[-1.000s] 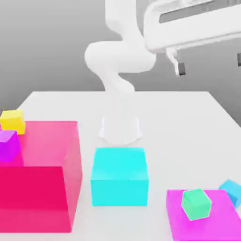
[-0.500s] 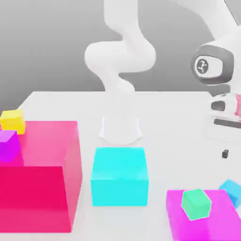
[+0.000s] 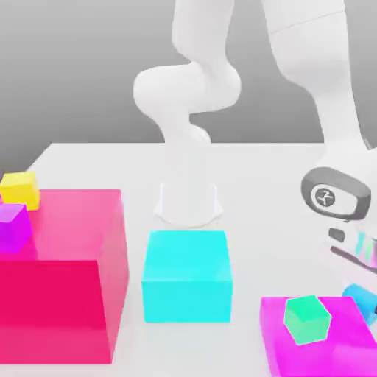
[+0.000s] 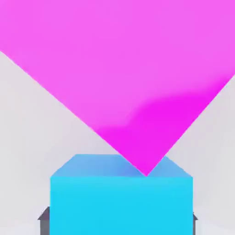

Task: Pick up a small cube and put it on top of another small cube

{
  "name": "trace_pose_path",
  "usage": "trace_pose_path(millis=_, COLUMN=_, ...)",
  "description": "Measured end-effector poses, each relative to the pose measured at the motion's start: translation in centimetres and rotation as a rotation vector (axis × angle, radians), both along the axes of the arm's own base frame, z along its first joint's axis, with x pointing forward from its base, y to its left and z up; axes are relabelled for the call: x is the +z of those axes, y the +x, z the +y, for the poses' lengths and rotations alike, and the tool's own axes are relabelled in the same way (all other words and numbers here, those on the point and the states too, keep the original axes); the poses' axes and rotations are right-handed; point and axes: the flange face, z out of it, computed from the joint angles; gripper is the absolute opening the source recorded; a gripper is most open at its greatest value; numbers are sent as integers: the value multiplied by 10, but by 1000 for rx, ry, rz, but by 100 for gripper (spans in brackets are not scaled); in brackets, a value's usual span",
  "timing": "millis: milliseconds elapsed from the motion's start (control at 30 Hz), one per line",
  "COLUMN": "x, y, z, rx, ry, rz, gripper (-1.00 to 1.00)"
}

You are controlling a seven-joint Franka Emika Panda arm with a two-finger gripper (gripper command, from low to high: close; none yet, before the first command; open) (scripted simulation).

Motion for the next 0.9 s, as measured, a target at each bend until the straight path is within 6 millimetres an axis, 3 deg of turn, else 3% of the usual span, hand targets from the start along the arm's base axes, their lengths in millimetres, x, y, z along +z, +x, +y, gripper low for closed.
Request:
trace_pose_path(millis=67, x=13, y=1, z=0, rx=0, ry=0, rz=0, gripper=-100)
trace_pose_path(millis=200, x=60, y=4, z=-4, rx=-12, ry=-2, rz=-2, gripper=-100)
trace_pose_path(millis=267, x=84, y=33, z=-39, rx=-115, ry=-16, rz=-14, gripper=-100)
trace_pose_path(millis=367, x=121, y=75, z=-109, rx=-306, ry=-37, rz=-31, gripper=-100)
trace_pose_path(millis=433, x=145, y=100, z=-178, rx=-473, ry=-49, rz=-38, gripper=-100)
trace_pose_path(millis=567, x=196, y=114, z=-298, rx=-763, ry=-63, rz=-45, gripper=-100)
trace_pose_path(millis=733, x=254, y=88, z=-419, rx=-1070, ry=-61, rz=-40, gripper=-100)
trace_pose_path(millis=900, x=305, y=16, z=-541, rx=-1417, ry=-34, rz=-19, gripper=-100)
